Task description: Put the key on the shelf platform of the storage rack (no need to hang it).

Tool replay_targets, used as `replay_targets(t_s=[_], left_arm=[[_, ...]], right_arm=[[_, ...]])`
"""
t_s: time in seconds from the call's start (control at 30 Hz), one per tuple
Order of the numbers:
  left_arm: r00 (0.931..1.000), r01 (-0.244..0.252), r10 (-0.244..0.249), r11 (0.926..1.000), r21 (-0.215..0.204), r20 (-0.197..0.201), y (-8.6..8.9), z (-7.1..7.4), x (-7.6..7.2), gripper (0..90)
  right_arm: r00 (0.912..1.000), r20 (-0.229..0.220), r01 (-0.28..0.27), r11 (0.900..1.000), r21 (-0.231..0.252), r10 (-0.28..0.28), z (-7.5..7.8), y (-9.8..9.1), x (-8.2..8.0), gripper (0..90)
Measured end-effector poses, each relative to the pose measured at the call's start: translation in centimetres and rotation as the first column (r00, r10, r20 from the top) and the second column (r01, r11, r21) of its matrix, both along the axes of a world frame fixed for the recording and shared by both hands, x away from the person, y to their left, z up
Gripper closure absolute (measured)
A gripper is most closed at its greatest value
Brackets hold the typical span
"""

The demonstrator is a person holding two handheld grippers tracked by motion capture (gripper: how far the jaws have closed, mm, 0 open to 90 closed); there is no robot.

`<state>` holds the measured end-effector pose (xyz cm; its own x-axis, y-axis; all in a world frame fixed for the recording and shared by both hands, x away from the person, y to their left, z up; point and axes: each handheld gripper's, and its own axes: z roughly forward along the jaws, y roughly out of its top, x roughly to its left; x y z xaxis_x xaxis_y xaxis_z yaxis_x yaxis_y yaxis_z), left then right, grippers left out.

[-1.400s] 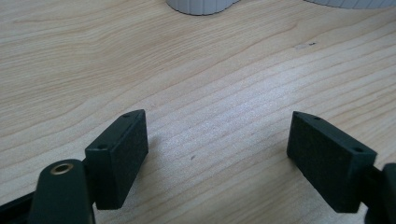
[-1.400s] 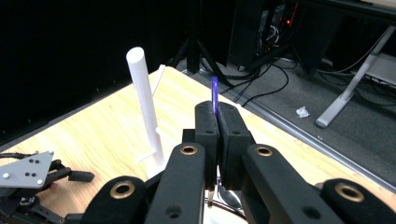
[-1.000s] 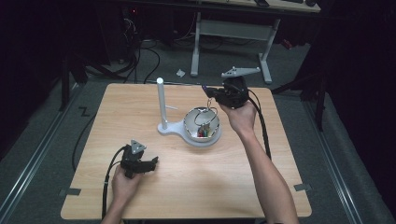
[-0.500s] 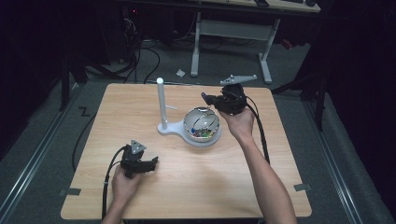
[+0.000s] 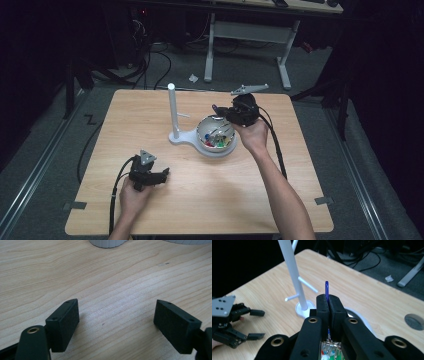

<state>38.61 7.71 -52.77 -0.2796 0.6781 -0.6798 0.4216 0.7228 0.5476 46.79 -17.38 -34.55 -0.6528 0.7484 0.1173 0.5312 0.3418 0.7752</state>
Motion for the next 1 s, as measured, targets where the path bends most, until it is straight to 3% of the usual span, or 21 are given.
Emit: replay_targets(t_s=[0.23,0.7,1.0], left_arm=[[1.0,0.008,-0.008,0.9999,0.011,0.005,0.1,0.0,0.0,20.8],[1.0,0.008,-0.008,1.0,0.006,0.005,0.0,0.0,0.0,20.8],[1.0,0.007,-0.007,1.0,0.006,0.005,0.0,0.0,0.0,20.8]], right_arm=[[0.9986,-0.052,-0.003,0.9997,-0.026,0.002,-2.4,0.2,0.3,88.5],[0.9918,-0.127,0.012,0.9998,-0.015,-0.014,-6.2,-0.3,0.3,88.4],[0.9881,-0.15,0.034,0.9993,-0.015,-0.036,-8.3,-0.6,0.6,88.3]])
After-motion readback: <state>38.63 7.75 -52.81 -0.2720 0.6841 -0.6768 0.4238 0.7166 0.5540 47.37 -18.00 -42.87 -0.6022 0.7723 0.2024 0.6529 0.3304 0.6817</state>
